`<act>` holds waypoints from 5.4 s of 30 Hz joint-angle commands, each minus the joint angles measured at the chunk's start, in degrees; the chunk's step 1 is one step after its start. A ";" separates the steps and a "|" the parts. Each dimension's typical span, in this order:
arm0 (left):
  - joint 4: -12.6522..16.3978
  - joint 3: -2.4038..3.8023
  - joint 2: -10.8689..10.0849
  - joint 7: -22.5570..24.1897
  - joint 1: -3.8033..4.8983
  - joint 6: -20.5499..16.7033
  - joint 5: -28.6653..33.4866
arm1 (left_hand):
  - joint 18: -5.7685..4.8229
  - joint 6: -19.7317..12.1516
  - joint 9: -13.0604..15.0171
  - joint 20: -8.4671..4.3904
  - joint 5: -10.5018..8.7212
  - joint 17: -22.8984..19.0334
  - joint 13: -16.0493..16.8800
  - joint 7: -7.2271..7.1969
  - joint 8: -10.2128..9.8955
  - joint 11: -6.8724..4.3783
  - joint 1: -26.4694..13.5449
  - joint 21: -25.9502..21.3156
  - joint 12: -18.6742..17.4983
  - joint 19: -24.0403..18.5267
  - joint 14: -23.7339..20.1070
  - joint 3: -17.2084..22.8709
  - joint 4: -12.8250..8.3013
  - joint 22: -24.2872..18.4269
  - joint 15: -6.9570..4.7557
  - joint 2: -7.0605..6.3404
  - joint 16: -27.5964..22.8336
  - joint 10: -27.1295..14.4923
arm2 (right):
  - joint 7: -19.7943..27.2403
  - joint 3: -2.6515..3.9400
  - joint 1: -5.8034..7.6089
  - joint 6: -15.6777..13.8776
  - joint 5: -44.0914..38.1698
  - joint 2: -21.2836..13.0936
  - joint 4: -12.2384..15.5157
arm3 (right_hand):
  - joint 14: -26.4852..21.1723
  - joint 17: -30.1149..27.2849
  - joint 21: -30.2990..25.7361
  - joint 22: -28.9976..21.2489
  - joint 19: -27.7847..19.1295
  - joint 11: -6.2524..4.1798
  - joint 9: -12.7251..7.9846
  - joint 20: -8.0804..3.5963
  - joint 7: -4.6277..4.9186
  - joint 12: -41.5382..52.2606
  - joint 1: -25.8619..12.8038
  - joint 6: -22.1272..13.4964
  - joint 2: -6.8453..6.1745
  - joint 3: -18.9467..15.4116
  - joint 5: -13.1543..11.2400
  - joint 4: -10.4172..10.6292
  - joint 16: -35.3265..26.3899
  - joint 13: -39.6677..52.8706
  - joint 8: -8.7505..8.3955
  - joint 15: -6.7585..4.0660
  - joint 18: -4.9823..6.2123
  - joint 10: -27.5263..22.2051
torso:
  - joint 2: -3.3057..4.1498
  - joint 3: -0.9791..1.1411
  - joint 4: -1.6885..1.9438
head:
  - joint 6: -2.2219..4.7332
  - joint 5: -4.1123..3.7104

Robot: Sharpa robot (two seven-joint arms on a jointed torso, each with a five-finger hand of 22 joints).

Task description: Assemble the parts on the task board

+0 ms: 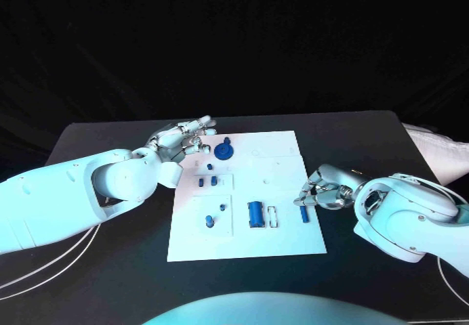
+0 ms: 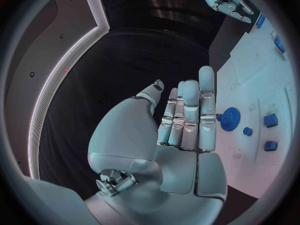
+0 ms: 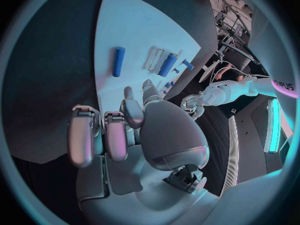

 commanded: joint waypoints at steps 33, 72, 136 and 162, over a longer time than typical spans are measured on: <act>0.09 0.03 -0.01 0.21 -0.03 1.14 -0.32 | 0.62 -0.52 -0.09 0.07 0.26 -0.06 -0.05 0.10 0.19 -0.01 0.03 0.00 0.27 -0.34 -0.28 -0.41 -0.11 -0.10 0.02 0.01 0.12 -0.62 | -1.04 -0.39 -2.84 11.36 -14.44 2.24 -3.41 | 4.58 7.40 -0.26 0.16 0.18 -0.61 -0.53 -0.06 -0.74 -0.75 1.27 3.69 -2.62 -0.18 -2.54 0.76 0.02 0.54 -1.23 -0.15 -0.95 0.18 | 0.05 0.07 0.11 | -0.38 -0.10; 0.20 0.02 -0.09 0.10 -0.17 1.28 -0.57 | 0.62 -0.52 -0.09 0.07 0.26 -0.06 -0.05 0.10 0.19 -0.01 0.03 0.00 0.27 -0.34 -0.28 -0.41 -0.11 -0.10 0.02 0.01 0.12 -0.62 | -1.52 -0.44 -4.26 4.80 -14.90 5.67 -3.68 | 5.00 9.75 1.21 2.75 1.06 -1.13 -1.44 -0.40 -1.23 -1.38 -0.44 5.80 -4.77 16.24 11.20 -2.54 1.08 1.11 -3.06 -0.54 -1.45 0.76 | 0.05 0.03 0.18 | -0.37 -0.09; 0.69 0.02 -0.17 -0.44 -0.18 1.70 -0.87 | 0.63 -0.64 -0.09 0.09 0.27 -0.47 -0.09 0.12 0.29 0.01 0.20 0.01 0.43 -0.40 -0.47 -0.41 -0.21 -0.17 0.04 0.04 0.04 -0.80 | -1.83 -0.41 -4.20 2.59 -0.53 9.81 -3.56 | 5.09 10.05 2.04 4.22 1.72 -2.03 0.98 -1.06 -2.40 2.59 -14.45 8.53 -8.32 20.82 10.91 5.19 1.19 4.45 -1.55 -1.32 -1.73 4.12 | 0.02 0.02 0.09 | -1.47 0.87; 0.57 0.02 -0.17 -0.57 -0.18 1.95 -1.05 | 0.62 -0.69 -0.10 0.10 0.26 -0.59 -0.10 0.15 0.31 0.03 0.17 0.01 0.46 -0.43 -0.54 -0.44 -0.19 -0.19 0.06 0.04 0.00 -0.86 | -1.19 -0.40 -4.22 0.83 -0.80 8.79 -2.57 | 5.08 10.01 1.73 3.89 1.54 -2.47 2.80 -1.54 -2.95 4.95 -13.27 9.09 -8.84 15.08 3.30 4.51 1.12 7.00 -0.12 -1.71 -1.65 4.82 | 0.03 0.13 0.02 | -1.19 1.05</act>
